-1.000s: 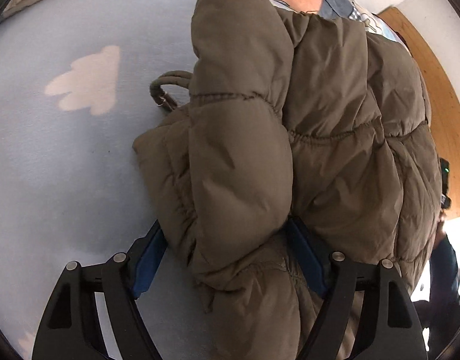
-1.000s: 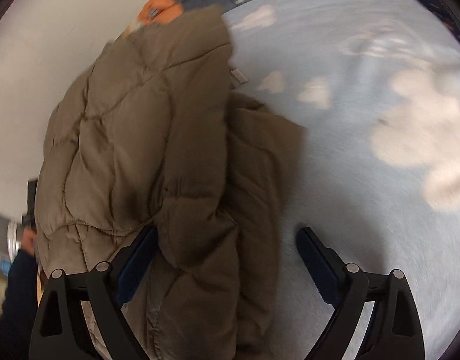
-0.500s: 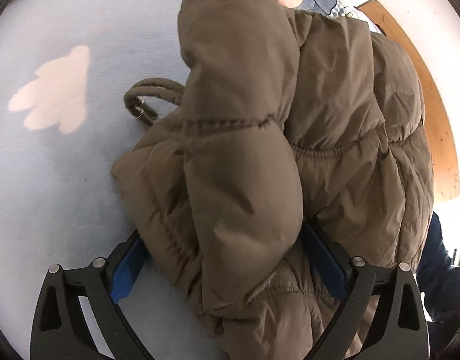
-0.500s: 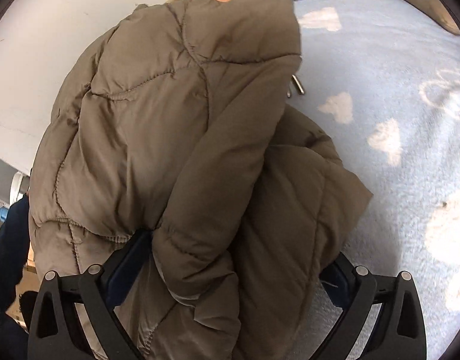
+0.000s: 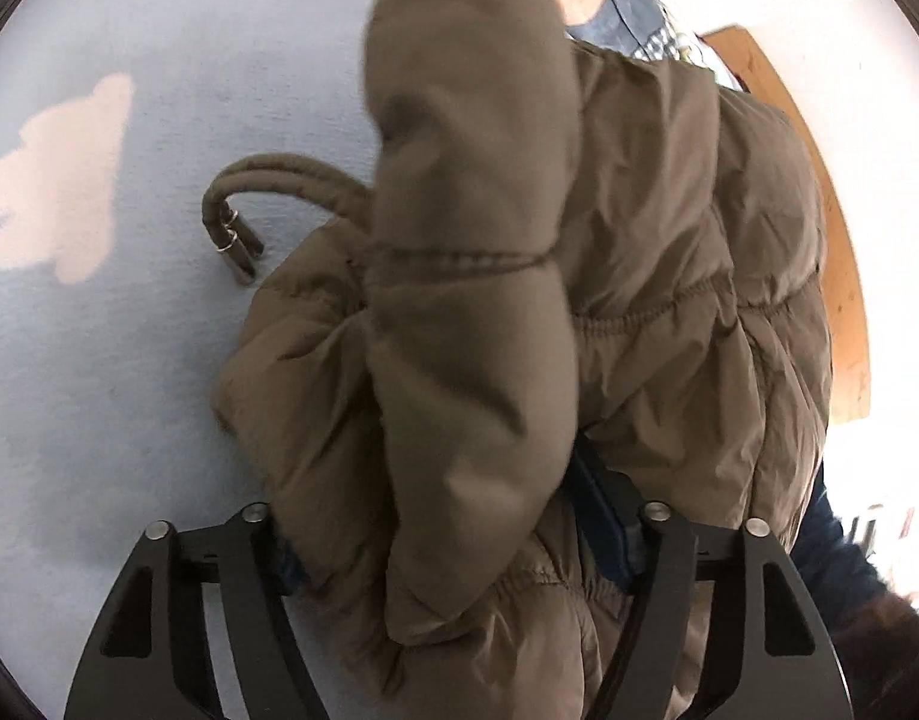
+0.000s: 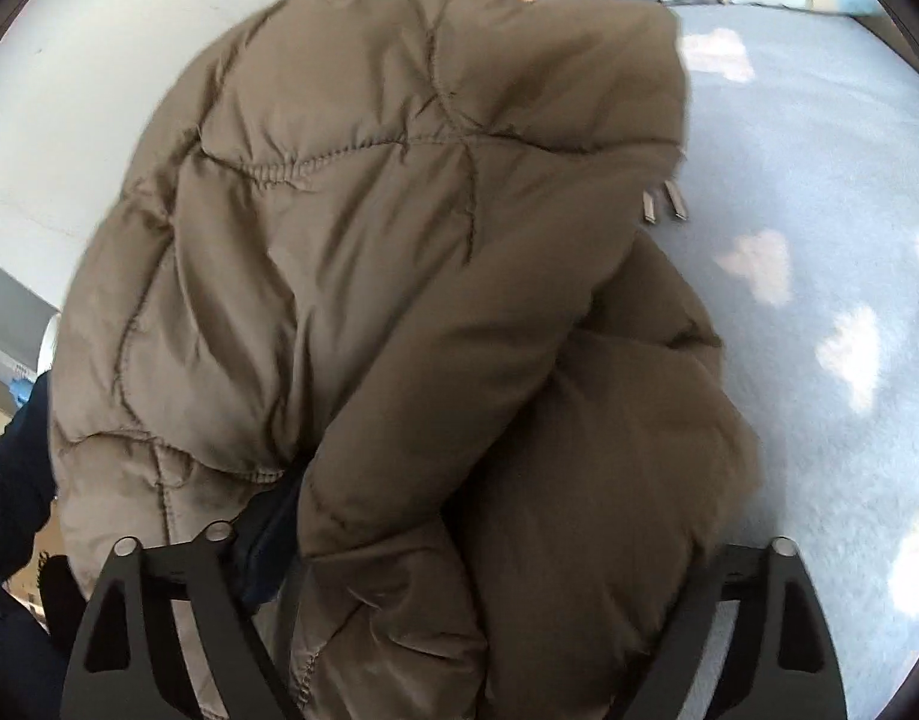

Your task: Fold large clothes

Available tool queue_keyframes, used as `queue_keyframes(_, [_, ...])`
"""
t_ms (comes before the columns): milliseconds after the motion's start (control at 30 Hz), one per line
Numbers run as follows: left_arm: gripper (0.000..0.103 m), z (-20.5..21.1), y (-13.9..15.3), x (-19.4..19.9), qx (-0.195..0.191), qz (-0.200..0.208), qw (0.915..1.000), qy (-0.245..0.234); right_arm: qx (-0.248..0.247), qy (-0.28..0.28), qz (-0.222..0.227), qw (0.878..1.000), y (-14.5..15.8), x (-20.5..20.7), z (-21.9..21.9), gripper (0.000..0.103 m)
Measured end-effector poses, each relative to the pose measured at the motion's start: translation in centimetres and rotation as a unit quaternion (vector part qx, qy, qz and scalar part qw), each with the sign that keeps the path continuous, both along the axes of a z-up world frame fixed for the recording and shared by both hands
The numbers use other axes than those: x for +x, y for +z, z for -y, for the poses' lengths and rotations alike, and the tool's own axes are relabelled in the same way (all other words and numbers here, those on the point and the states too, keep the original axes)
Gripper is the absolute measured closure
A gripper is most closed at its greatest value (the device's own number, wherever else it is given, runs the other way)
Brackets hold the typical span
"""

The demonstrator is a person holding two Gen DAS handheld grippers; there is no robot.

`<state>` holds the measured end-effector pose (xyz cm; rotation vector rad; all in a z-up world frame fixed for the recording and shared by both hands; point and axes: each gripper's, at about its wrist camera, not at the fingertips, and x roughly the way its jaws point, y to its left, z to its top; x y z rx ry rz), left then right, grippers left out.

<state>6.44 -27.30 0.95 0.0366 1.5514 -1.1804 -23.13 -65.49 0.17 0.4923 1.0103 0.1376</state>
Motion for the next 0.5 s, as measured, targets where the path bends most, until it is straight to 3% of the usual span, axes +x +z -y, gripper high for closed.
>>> queue_keyframes(33, [0.029,0.2,0.0,0.1,0.002,-0.001,1.0,0.005,-0.012,0.005,-0.004,1.0,0.1,0.5,-0.3,0.012])
queue_keyframes(100, [0.03,0.4,0.6,-0.4,0.01,0.022,0.9997,-0.001,-0.025,0.019,-0.007,0.999,0.7,0.9,-1.4,0.032])
queue_keyframes(167, [0.044,0.3,1.6,-1.4,0.01,0.041,0.9991,-0.006,-0.042,0.019,0.001,0.999,1.6,0.7,-2.2,0.053])
queue_keyframes(233, [0.056,0.5,2.5,-2.1,0.006,0.057,0.9983,-0.002,-0.059,0.014,0.009,0.998,2.6,0.1,-2.5,0.062])
queue_keyframes(300, [0.064,0.4,3.3,-3.4,0.005,0.077,0.997,0.004,-0.061,0.002,0.023,0.998,3.2,-0.6,-2.6,0.066])
queue_keyframes(500, [0.071,-2.2,5.6,-5.9,-0.001,0.115,0.9927,0.036,-0.093,-0.003,0.043,0.995,5.2,-2.2,-3.9,0.07])
